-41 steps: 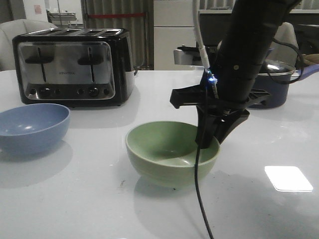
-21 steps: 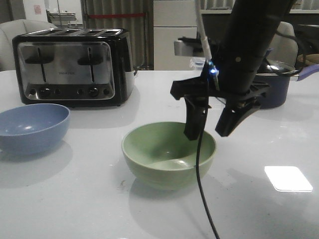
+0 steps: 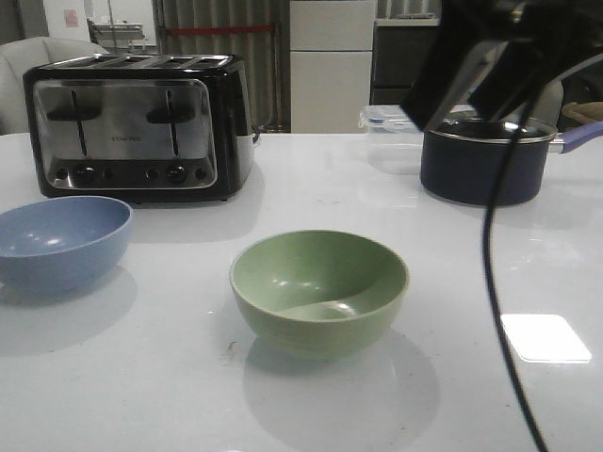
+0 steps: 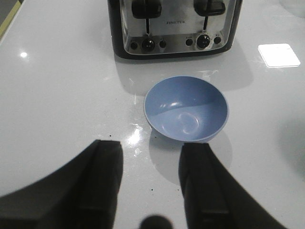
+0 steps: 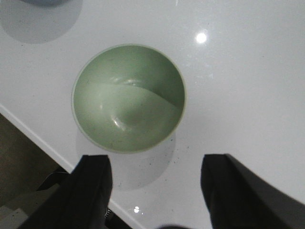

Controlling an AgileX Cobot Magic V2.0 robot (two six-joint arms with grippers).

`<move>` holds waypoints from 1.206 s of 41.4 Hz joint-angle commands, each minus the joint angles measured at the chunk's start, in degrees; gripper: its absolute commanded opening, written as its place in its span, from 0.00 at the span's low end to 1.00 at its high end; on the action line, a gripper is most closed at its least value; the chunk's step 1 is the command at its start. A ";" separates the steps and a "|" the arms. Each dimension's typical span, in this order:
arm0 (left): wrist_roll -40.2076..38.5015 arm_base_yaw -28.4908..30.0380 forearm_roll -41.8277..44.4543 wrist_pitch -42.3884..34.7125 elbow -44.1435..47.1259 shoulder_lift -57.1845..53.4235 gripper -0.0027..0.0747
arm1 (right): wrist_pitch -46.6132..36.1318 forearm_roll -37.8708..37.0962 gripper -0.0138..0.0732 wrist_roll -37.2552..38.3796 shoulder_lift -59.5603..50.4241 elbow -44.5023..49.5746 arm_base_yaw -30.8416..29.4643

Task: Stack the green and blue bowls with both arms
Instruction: 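Open the right gripper and lift it away from the green bowl, then lower the left gripper onto the rim of the light blue bowl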

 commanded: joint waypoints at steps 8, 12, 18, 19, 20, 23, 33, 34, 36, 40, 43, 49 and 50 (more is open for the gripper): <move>-0.53 -0.41 -0.38 -4.38 -1.89 0.33 0.48 | -3.22 0.34 0.75 -0.86 -19.05 9.34 0.03; -0.53 -0.41 -0.38 -4.38 -1.89 0.33 0.48 | -3.17 0.34 0.75 -0.86 -24.07 12.92 0.03; -0.53 -0.41 -0.38 -4.38 -1.89 0.33 0.48 | -2.90 0.34 0.75 -0.86 -30.77 17.44 0.03; -0.53 -0.41 -0.38 -4.38 -1.89 0.33 0.48 | -2.83 0.34 0.75 -0.86 -31.50 17.95 0.03; -0.53 -0.41 -0.38 -4.38 -1.89 0.33 0.48 | -2.83 0.34 0.75 -0.86 -32.37 18.61 0.03; -0.53 -0.41 -0.38 -4.38 -1.89 0.33 0.48 | -2.89 0.34 0.75 -0.86 -34.12 19.83 0.03; -0.53 -0.41 -0.38 -4.38 -1.89 0.33 0.50 | -2.88 0.34 0.75 -0.86 -34.99 20.23 0.03; -0.53 -0.41 -0.38 -4.38 -1.89 0.33 0.51 | -2.88 0.34 0.75 -0.86 -34.99 20.23 0.03; -0.53 -0.41 -0.38 -4.38 -1.89 0.41 0.56 | -2.88 0.34 0.75 -0.86 -34.99 20.23 0.03; -0.53 -0.41 0.31 -4.51 -2.40 1.77 0.74 | -2.88 0.34 0.75 -0.86 -34.99 20.23 0.03; -0.53 -0.41 0.75 -3.33 -3.77 4.35 0.83 | -2.88 0.34 0.75 -0.86 -34.99 20.23 0.03; -0.53 -0.41 0.88 1.98 -8.63 12.55 0.84 | -2.88 0.34 0.75 -0.86 -34.99 20.23 0.03; -0.53 -0.41 0.88 2.51 -9.41 13.98 0.84 | -2.88 0.34 0.75 -0.86 -34.99 20.23 0.03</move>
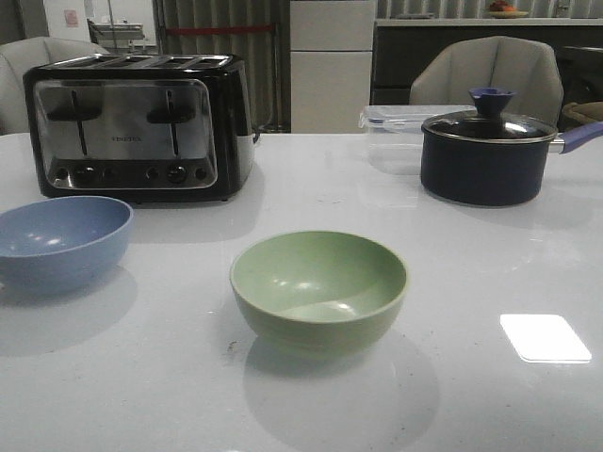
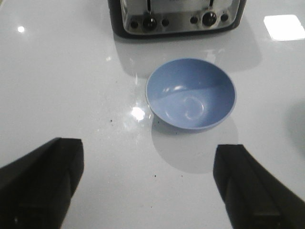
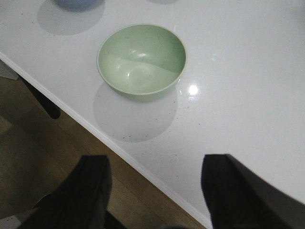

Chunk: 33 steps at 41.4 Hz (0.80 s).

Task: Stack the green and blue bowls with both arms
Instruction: 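Lower the left gripper onto the rim of the light blue bowl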

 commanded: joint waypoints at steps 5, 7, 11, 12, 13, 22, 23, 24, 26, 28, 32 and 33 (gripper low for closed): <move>-0.53 -0.41 0.04 2.26 -8.57 13.36 0.84 | -3.75 0.36 0.75 -0.77 0.02 -1.56 0.03; -0.53 -0.41 0.04 2.64 -10.08 17.46 0.84 | -3.75 0.36 0.75 -0.77 0.02 -1.56 0.03; -0.53 -0.30 0.04 2.64 -12.70 23.83 0.84 | -3.75 0.36 0.75 -0.77 0.02 -1.56 0.03; -0.53 -0.08 -0.22 2.64 -13.52 25.75 0.84 | -3.75 0.36 0.75 -0.77 0.02 -1.56 0.03; -0.53 0.09 -0.69 2.64 -14.31 27.18 0.84 | -3.75 0.36 0.75 -0.77 0.02 -1.56 0.03; -0.53 1.96 -3.44 1.14 -20.28 39.88 0.84 | -3.75 0.36 0.75 -0.77 0.02 -1.56 0.03; -0.53 1.96 -3.44 0.63 -20.83 41.36 0.84 | -3.75 0.36 0.75 -0.77 0.02 -1.56 0.03; -0.53 1.96 -3.44 0.09 -21.52 42.44 0.84 | -3.75 0.36 0.75 -0.77 0.02 -1.56 0.03; -0.53 1.96 -3.58 -0.91 -22.89 45.16 0.84 | -3.75 0.36 0.75 -0.77 0.02 -1.56 0.03; -0.53 1.96 -3.58 -1.55 -24.13 47.80 0.84 | -3.75 0.36 0.75 -0.77 0.02 -1.56 0.03; -0.53 1.96 -3.58 -2.12 -26.39 51.98 0.84 | -3.75 0.36 0.75 -0.77 0.02 -1.56 0.03; -0.53 1.96 -3.58 -2.29 -26.87 52.78 0.84 | -3.75 0.36 0.75 -0.77 0.02 -1.56 0.03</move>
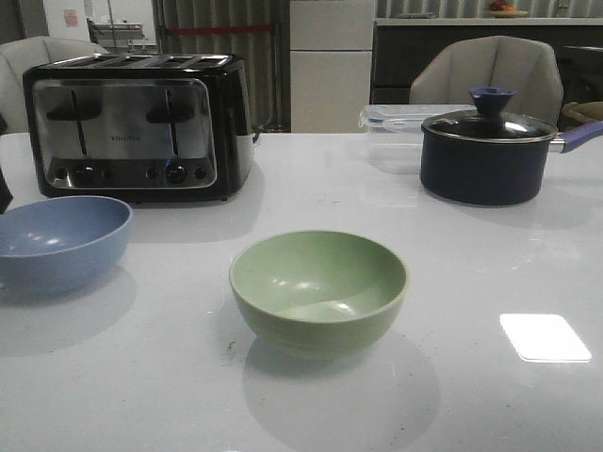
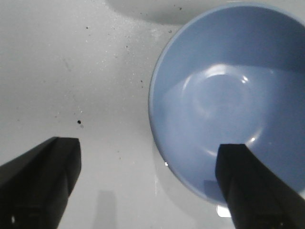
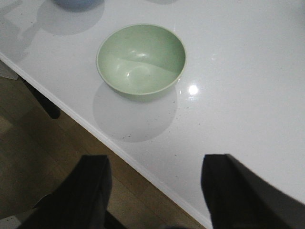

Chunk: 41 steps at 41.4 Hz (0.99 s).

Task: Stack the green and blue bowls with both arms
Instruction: 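Lower the left gripper onto the rim of the light blue bowl, then grasp and lift the blue bowl with the left gripper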

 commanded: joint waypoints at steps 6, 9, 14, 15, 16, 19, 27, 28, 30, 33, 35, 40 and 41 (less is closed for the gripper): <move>-0.53 0.23 -0.78 -3.62 -5.63 5.22 0.84 | -3.75 0.36 0.75 -0.77 0.02 -1.56 0.03; -0.53 0.23 -0.78 -4.03 -6.35 6.59 0.84 | -3.75 0.36 0.75 -0.77 0.02 -1.56 0.03; -0.53 0.23 -0.78 -4.17 -6.71 7.92 0.76 | -3.75 0.36 0.75 -0.77 0.02 -1.56 0.03; -0.53 0.23 -0.78 -4.17 -6.71 8.21 0.73 | -3.75 0.36 0.75 -0.77 0.02 -1.56 0.03; -0.53 0.23 -0.78 -4.17 -6.71 8.34 0.70 | -3.75 0.36 0.75 -0.77 0.02 -1.56 0.03; -0.53 0.23 -0.78 -4.07 -6.71 8.58 0.61 | -3.75 0.36 0.75 -0.77 0.02 -1.56 0.03; -0.53 0.23 -0.78 -4.30 -6.71 8.46 0.37 | -3.75 0.36 0.75 -0.77 0.02 -1.56 0.03; -0.53 0.23 -0.78 -4.38 -6.71 8.46 0.34 | -3.75 0.36 0.75 -0.77 0.02 -1.56 0.03; -0.53 0.23 -0.78 -4.38 -6.71 8.46 0.30 | -3.75 0.36 0.75 -0.77 0.02 -1.56 0.03; -0.53 0.23 -0.86 -4.38 -6.71 8.34 0.24 | -3.75 0.36 0.75 -0.77 0.02 -1.56 0.03; -0.53 0.23 -0.86 -4.38 -6.71 8.21 0.21 | -3.75 0.36 0.75 -0.77 0.02 -1.56 0.03; -0.53 0.12 -0.86 -4.27 -6.71 7.27 0.15 | -3.75 0.36 0.75 -0.77 0.02 -1.56 0.03; -0.53 0.12 -0.86 -3.94 -6.71 6.96 0.15 | -3.75 0.36 0.75 -0.77 0.02 -1.56 0.03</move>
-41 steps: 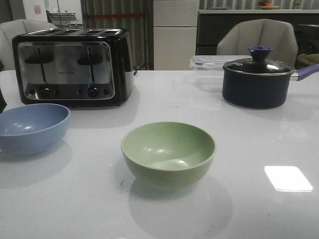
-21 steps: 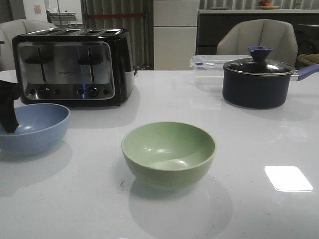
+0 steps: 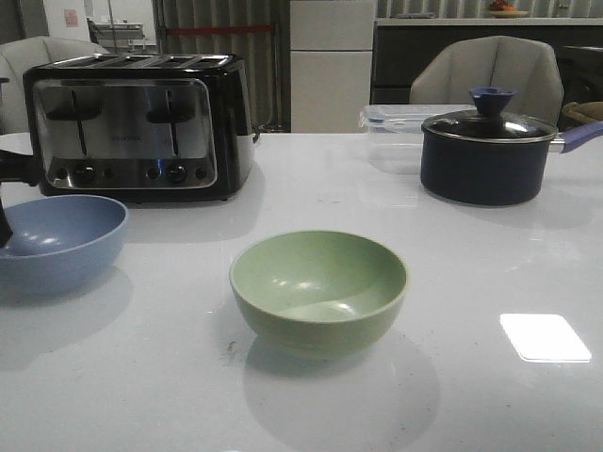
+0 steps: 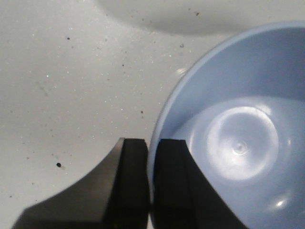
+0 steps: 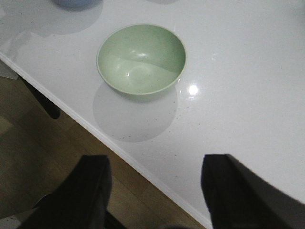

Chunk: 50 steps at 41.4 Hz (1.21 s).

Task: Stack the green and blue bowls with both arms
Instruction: 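Grasp and lift the blue bowl with the left gripper, then move the blue bowl over the green bowl and lower it inside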

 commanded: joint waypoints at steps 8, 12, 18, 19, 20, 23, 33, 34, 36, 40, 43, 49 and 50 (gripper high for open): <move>0.38 -0.24 -3.98 0.81 -1.71 -9.79 0.15 | -3.75 0.36 0.75 -0.77 0.02 -1.56 0.03; 0.94 -1.82 -4.50 3.35 -2.79 -12.99 0.15 | -3.75 0.36 0.75 -0.77 0.02 -1.56 0.03; 3.11 -6.37 -5.28 8.80 -7.04 -15.80 0.15 | -3.75 0.36 0.75 -0.77 0.02 -1.56 0.03; 3.11 -7.22 -5.28 10.20 -8.21 -15.92 0.15 | -3.75 0.36 0.75 -0.77 0.02 -1.56 0.03; 3.11 -8.44 -5.28 11.26 -9.13 -16.04 0.15 | -3.75 0.36 0.75 -0.77 0.02 -1.56 0.03; 3.11 -11.82 -5.28 14.26 -11.84 -16.03 0.15 | -3.75 0.36 0.75 -0.77 0.02 -1.56 0.03; 3.11 -23.07 -5.52 13.31 -14.64 -16.03 0.15 | -3.75 0.36 0.75 -0.77 0.02 -1.56 0.03; 3.11 -24.14 -5.65 12.89 -14.64 -15.93 0.15 | -3.75 0.36 0.75 -0.77 0.02 -1.56 0.03; 3.11 -25.57 -6.06 12.62 -14.64 -15.79 0.15 | -3.75 0.36 0.75 -0.77 0.02 -1.56 0.03; 3.11 -27.97 -7.80 12.62 -14.70 -14.73 0.15 | -3.75 0.36 0.75 -0.77 0.02 -1.56 0.03; 3.11 -29.05 -8.33 12.62 -14.77 -13.41 0.15 | -3.75 0.36 0.75 -0.77 0.02 -1.56 0.03; 3.11 -30.89 -9.47 12.08 -14.77 -10.06 0.15 | -3.75 0.36 0.75 -0.77 0.02 -1.56 0.03; 3.11 -31.01 -9.47 11.85 -14.77 -9.56 0.15 | -3.75 0.36 0.75 -0.77 0.02 -1.56 0.03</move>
